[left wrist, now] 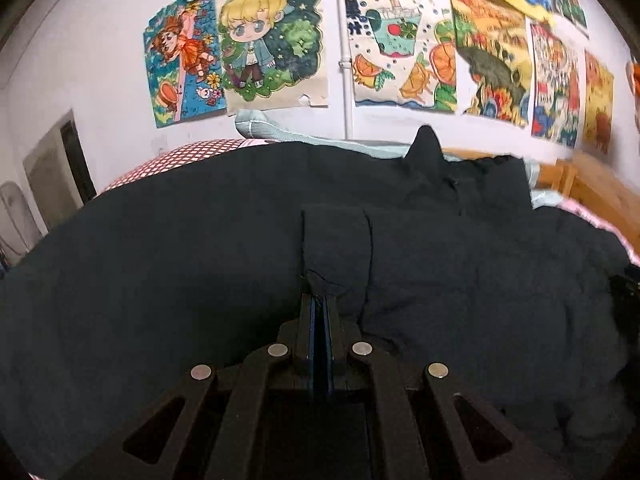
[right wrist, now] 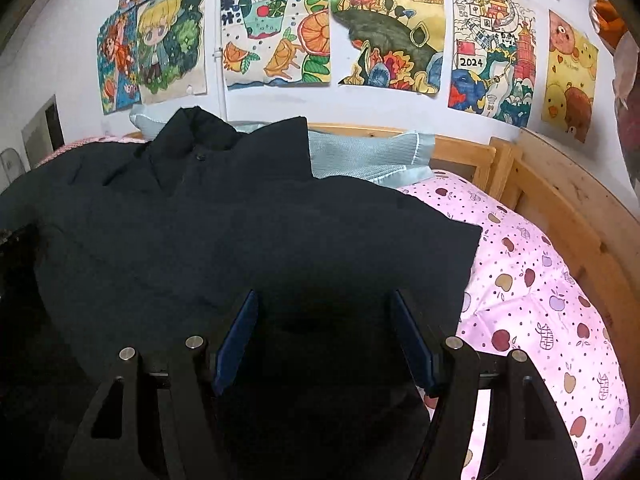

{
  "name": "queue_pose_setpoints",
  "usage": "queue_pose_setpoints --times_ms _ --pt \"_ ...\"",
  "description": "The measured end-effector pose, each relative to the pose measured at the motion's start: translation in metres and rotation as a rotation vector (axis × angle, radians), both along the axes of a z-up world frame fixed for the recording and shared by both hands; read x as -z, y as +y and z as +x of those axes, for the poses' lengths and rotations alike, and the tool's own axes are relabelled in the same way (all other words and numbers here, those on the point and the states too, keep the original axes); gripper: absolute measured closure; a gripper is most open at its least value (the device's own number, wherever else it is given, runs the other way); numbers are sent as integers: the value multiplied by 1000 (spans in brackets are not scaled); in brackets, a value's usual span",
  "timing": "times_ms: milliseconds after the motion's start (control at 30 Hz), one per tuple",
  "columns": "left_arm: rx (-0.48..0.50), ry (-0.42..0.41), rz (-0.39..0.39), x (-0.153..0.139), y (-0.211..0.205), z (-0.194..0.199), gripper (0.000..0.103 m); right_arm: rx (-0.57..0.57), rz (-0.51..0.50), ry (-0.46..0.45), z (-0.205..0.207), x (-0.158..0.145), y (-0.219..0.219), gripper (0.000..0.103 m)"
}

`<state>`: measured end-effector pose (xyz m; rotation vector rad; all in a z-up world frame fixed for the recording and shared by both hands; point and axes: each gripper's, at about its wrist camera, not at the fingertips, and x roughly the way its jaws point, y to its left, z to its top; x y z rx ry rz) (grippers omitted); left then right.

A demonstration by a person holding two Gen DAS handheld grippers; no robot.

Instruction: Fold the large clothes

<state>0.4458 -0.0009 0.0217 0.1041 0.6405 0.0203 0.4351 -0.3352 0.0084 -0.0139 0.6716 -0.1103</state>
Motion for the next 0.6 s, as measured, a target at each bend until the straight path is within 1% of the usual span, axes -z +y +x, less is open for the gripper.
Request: queue_pose_setpoints --times_ms 67,133,167,233,333,367,433,533,567,600 --pt "1 35 39 12 -5 9 98 2 -54 36 9 11 5 40" --pt "-12 57 54 23 -7 13 98 3 -88 97 20 26 8 39" --pt "-19 70 54 29 -6 15 97 -2 -84 122 26 32 7 39" --pt "-29 89 31 37 -3 19 95 -9 -31 158 35 45 3 39" --pt "-23 96 0 40 1 19 92 -17 20 172 40 52 -4 38" --pt "-18 94 -27 38 4 17 92 -18 24 168 39 53 -4 38" --pt "-16 87 -71 33 9 13 89 -26 23 149 35 52 -3 33" --pt "-17 104 -203 24 26 3 86 -19 -4 123 26 45 4 30" --pt "-19 107 -241 20 32 -2 81 4 -6 119 21 37 8 28" --pt "-29 105 -272 15 40 -10 78 12 16 102 18 30 9 22"
